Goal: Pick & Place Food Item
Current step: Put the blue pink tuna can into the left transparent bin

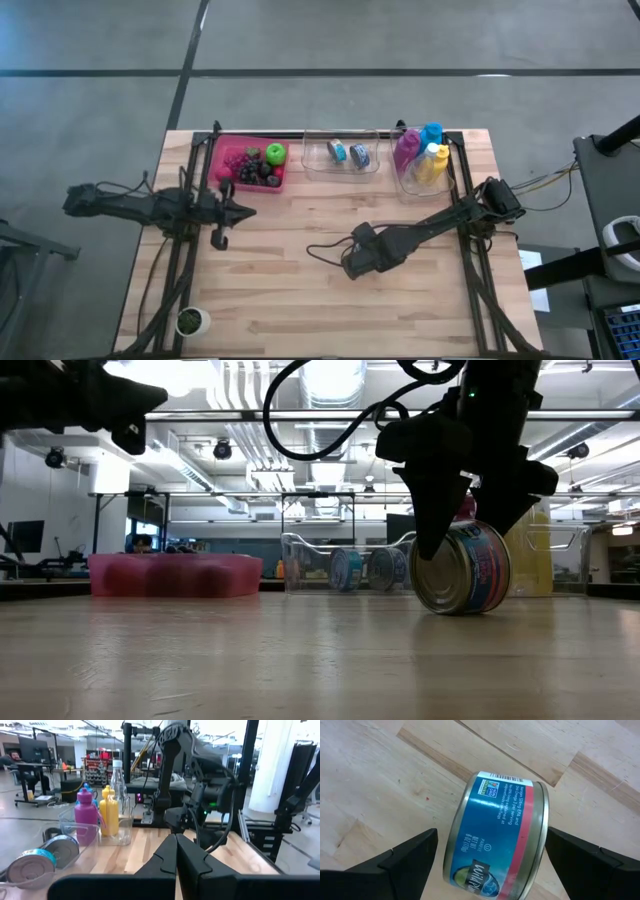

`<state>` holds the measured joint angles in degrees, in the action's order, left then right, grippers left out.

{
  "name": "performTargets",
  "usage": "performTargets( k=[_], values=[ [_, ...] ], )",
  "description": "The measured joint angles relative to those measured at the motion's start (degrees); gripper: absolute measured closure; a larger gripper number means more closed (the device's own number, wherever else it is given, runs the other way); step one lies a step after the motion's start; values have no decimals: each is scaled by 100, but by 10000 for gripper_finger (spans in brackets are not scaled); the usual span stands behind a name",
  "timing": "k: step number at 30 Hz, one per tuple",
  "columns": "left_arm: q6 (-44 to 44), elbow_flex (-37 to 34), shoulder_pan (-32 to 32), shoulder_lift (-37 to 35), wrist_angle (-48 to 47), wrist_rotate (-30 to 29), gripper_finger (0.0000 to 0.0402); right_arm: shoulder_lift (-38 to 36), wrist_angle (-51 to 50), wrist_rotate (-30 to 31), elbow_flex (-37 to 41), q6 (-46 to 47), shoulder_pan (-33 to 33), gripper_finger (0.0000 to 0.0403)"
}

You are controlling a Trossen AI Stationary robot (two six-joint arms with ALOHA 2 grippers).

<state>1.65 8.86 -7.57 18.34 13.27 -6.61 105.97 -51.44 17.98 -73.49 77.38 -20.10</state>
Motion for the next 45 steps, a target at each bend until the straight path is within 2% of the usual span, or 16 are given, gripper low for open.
performTargets(
  k=[13, 25, 30, 38, 45],
  values=[
    [-170, -74, 0, -1155, -760, -2, 398, -2, 0, -1, 0, 0, 0, 42],
    [-300, -81, 0, -1820, -1468, -2, 398, -4, 4, 0, 0, 0, -2, 42],
    [-457, -131, 0, -1835, -1506, -1, 398, -4, 20, 0, 0, 0, 0, 42],
    [-495, -821, 0, -1835, -1199, 0, 398, -4, 55, 0, 0, 0, 0, 42],
    [-616, -859, 0, -1796, -1145, 28, 398, -4, 101, 0, -2, 0, -1, 42]
  ],
)
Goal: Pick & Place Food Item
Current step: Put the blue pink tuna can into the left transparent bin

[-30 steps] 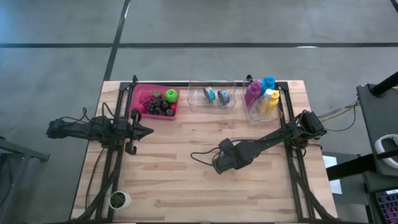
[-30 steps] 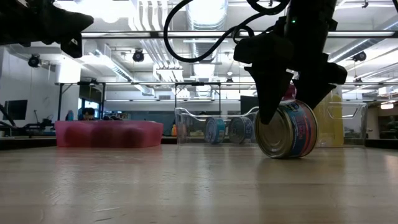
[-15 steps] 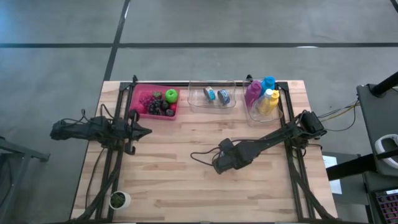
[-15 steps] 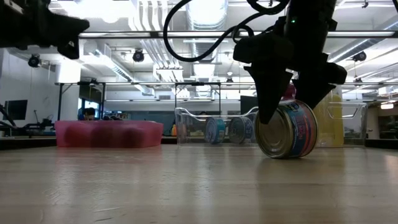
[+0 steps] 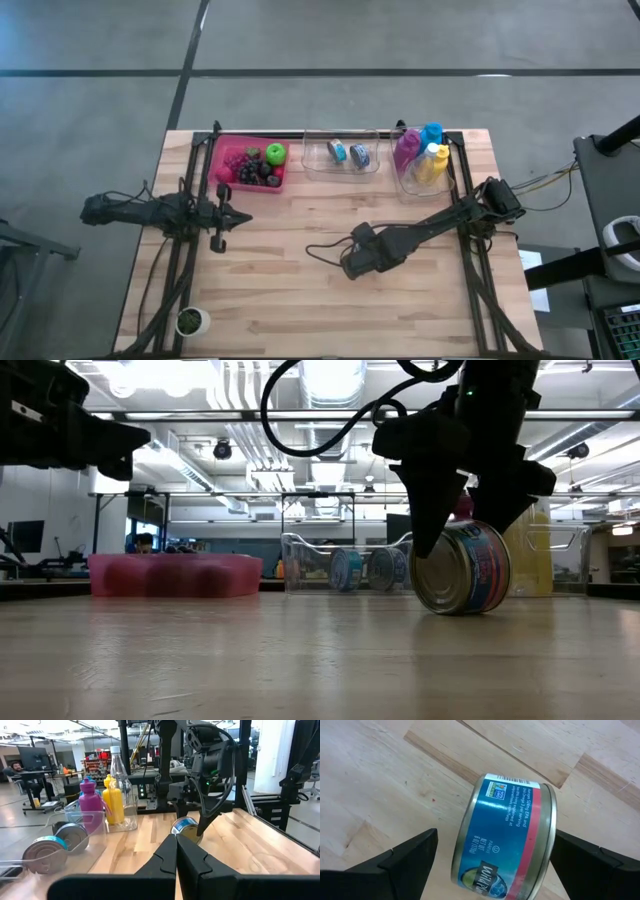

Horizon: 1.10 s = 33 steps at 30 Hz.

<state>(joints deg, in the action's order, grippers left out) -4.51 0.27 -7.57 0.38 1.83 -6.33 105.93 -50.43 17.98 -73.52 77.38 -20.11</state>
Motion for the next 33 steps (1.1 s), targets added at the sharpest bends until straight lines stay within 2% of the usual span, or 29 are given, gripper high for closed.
performTargets(
  k=[33],
  values=[
    [42, -4, 4, 11, -9, 15, 398, 0, 155, -1, 0, -112, 0, 42]
  ],
)
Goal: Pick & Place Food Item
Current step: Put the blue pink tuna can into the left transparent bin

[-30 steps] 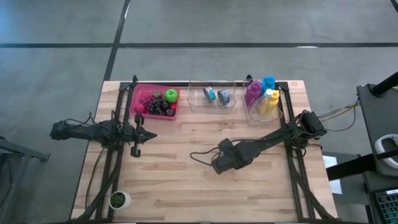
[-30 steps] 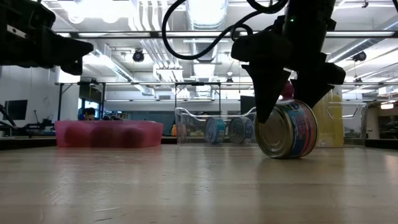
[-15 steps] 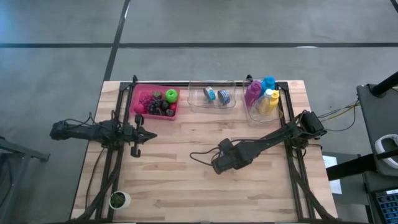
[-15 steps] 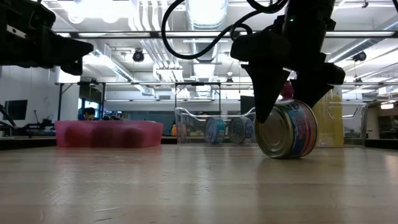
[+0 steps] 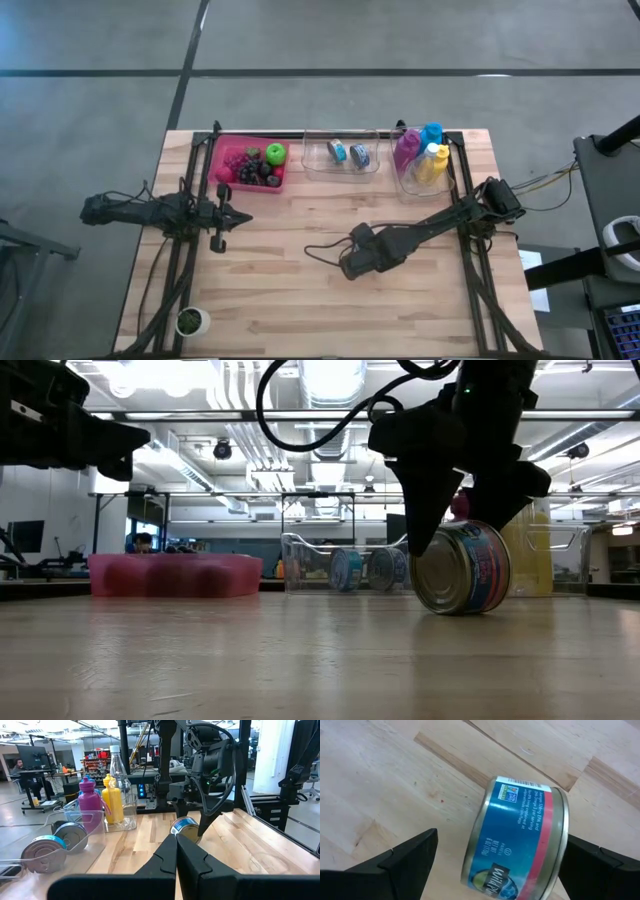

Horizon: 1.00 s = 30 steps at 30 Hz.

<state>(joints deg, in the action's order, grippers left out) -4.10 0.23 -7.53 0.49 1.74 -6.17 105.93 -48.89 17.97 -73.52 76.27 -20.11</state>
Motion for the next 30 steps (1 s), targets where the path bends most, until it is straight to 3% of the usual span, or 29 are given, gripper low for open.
performTargets(
  k=[22, 30],
  values=[
    [0, -4, 0, 0, -2, 0, 398, 69, -26, 5, 42, 157, 42, 67],
    [0, -4, 0, 4, -2, 0, 398, 76, -26, 151, 57, 294, 39, 118]
  ],
)
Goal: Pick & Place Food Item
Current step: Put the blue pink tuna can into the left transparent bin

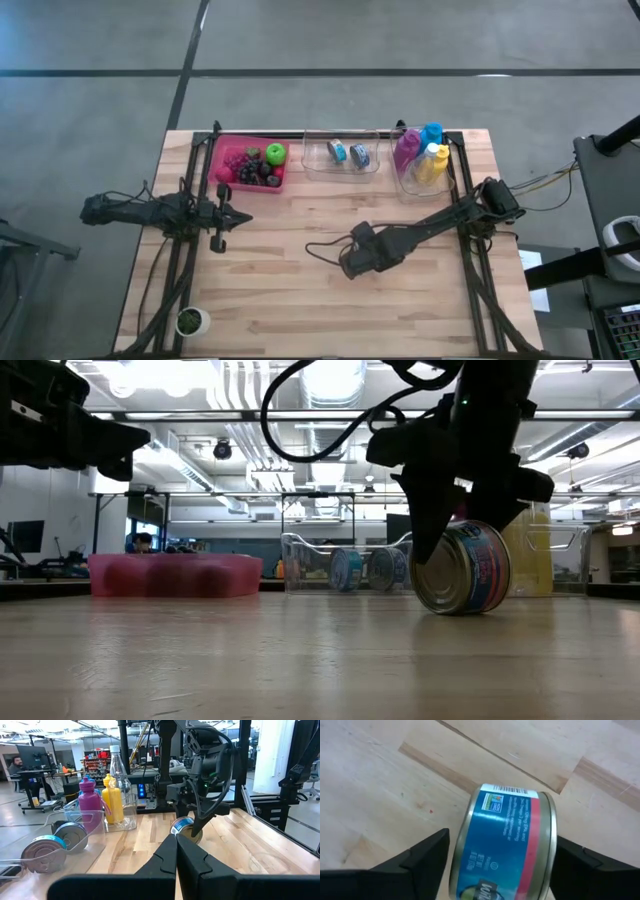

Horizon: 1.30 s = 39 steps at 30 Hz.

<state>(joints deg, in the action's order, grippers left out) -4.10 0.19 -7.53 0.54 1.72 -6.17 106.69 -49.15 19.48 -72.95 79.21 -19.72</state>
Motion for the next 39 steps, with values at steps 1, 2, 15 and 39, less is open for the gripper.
performTargets(
  k=[1, 2, 15, 39],
  values=[
    [0, 0, 0, 0, 0, 0, 398, 0, 2, 7, 0, 10, 3, 128],
    [0, 0, 0, 0, 0, 0, 398, 0, 2, 9, 0, 10, 4, 138],
    [0, 0, -4, 0, 0, 0, 398, 0, 1, 29, 11, -33, 4, 220],
    [4, 0, -2, -4, 0, 0, 398, -11, -1301, 768, -1936, -3081, 1060, 212]
  ],
)
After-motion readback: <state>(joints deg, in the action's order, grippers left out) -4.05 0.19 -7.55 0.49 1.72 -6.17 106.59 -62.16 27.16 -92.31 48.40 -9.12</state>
